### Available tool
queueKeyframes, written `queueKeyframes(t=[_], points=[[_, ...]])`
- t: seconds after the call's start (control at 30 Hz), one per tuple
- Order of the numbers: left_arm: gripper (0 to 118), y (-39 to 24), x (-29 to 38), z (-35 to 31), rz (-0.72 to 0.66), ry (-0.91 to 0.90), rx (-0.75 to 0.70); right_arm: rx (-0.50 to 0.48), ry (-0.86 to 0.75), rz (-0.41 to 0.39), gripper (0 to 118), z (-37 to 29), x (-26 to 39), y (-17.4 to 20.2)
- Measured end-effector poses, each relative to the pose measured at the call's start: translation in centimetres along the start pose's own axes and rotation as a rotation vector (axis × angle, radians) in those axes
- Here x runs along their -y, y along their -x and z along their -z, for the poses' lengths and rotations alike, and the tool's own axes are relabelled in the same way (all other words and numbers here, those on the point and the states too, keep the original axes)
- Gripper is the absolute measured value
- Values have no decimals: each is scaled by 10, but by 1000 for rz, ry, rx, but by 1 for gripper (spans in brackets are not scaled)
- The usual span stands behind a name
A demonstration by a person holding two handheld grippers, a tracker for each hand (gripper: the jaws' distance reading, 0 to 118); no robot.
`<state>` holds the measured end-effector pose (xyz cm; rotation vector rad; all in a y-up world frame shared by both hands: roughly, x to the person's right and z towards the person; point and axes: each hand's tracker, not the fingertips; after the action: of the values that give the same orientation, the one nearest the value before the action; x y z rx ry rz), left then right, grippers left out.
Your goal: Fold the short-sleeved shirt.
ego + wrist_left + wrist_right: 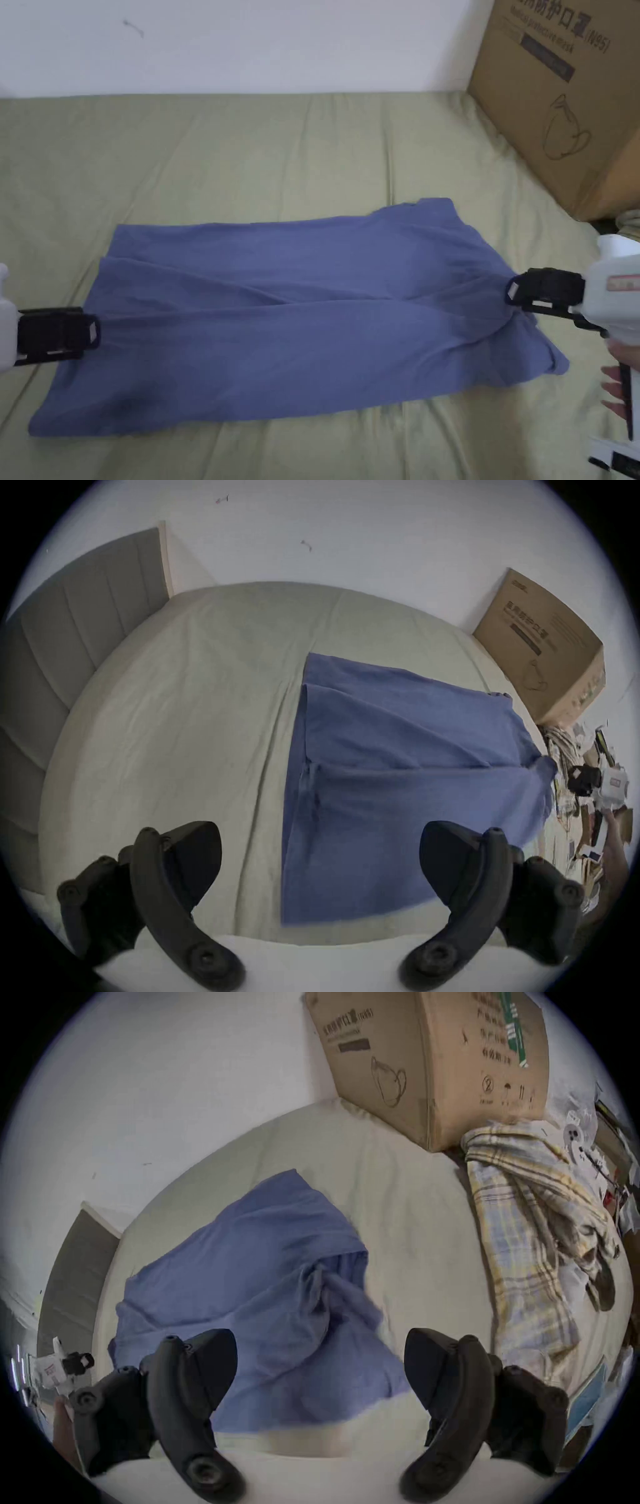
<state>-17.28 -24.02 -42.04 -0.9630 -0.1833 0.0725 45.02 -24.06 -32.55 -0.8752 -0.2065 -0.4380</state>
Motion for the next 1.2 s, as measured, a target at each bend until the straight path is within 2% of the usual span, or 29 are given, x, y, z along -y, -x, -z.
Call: queueKeyframes(t=[0.03, 0.07, 0.1, 0.13, 0.23, 0.27, 0.37, 0.4, 0.47, 0.5, 0.53, 0.6, 0.7, 0.8, 0.83, 0.87, 0.9, 1.0, 1.03, 1.07, 1.1, 1.13, 1.2], points=[[104, 0, 8, -11, 7, -4, -4, -30, -23, -21, 98, -5, 3, -5], [83, 0, 18, -22, 7, -15, 3, -47, -52, -49, 82, -17, 11, -3], [46, 2, 26, -32, 3, -24, 11, -28, -84, -77, 47, -26, 17, 0], [0, 15, 28, -24, -4, -21, 21, 14, -106, -104, 0, -31, 22, 3], [0, 21, 43, -28, -23, 8, 44, 4, -87, -118, 0, -38, 47, 1], [0, -2, 54, -33, -24, 19, 40, -6, -80, -116, 0, -37, 51, 1], [2, 7, 54, -13, -48, 63, -7, 3, -57, -111, 0, -30, 34, -14], [16, 9, 52, -2, -67, 79, -2, -1, -50, -111, 0, -28, 34, -17], [92, 16, 50, 22, -92, 95, -35, -5, -39, -113, 0, -32, 32, -7], [114, 16, 49, 32, -100, 111, -63, -5, -31, -119, 0, -30, 31, -7], [118, 15, 49, 42, -106, 131, -86, -6, -24, -121, 0, -30, 34, -5], [116, 18, 51, 57, -107, 121, -79, -9, -17, -125, 0, -28, 38, -3], [113, 34, 51, 95, -64, 255, -142, 3, -4, -136, 0, -18, 38, -6], [75, 27, 43, 75, -66, 164, -97, 24, -8, -162, 0, -12, 30, -11], [75, 26, 40, 65, -61, 124, -61, 7, -7, -183, 0, -14, 31, -9], [33, 26, 38, 58, -54, 110, 0, -16, -3, -185, 0, -12, 27, -12], [0, 25, 36, 53, -56, 104, 44, -28, 2, -185, 0, -8, 24, -16], [0, 12, 28, 37, -14, 86, 24, -55, 32, -123, 0, 12, 15, -24], [0, 4, 23, 24, -6, 78, 21, -42, 48, -100, 12, 19, 10, -28], [0, -6, 18, 11, -1, 73, 18, 0, 54, -79, 44, 26, 7, -31], [0, -7, 16, 10, 5, 70, 16, 57, 68, -67, 86, 37, 3, -31], [0, -7, 15, 9, 9, 68, 16, 83, 109, -54, 113, 48, 1, -37], [0, -8, 13, 6, 14, 56, 14, 148, 108, -39, 112, 60, -1, -45]])
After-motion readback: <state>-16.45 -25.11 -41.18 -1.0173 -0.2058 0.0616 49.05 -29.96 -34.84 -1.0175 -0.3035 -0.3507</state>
